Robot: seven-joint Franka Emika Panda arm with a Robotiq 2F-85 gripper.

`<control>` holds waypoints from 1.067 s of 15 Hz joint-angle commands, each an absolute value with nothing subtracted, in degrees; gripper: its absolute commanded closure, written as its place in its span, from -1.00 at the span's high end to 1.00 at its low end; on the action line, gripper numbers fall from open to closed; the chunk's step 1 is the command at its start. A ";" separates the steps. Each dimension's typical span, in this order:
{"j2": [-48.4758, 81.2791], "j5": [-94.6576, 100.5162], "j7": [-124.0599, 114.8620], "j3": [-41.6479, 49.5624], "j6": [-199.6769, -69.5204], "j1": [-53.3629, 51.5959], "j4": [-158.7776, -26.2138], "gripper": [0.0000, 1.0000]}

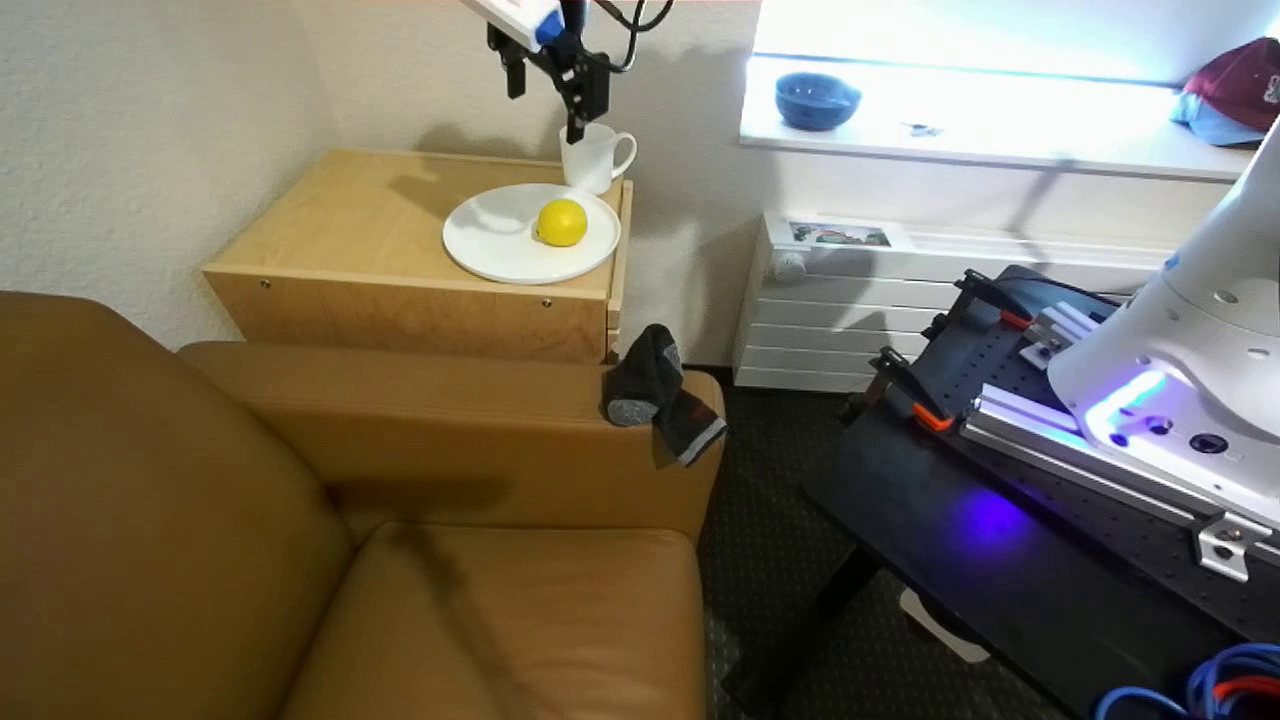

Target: Pick the lemon from the white plate and put it in the blue bowl

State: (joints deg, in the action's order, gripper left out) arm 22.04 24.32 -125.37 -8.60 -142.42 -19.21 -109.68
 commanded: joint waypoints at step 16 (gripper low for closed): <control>36.19 7.49 -148.93 3.37 -144.94 -25.38 -100.46 1.00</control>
State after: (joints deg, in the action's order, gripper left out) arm 36.24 7.19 -148.93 3.76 -144.99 -25.80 -100.44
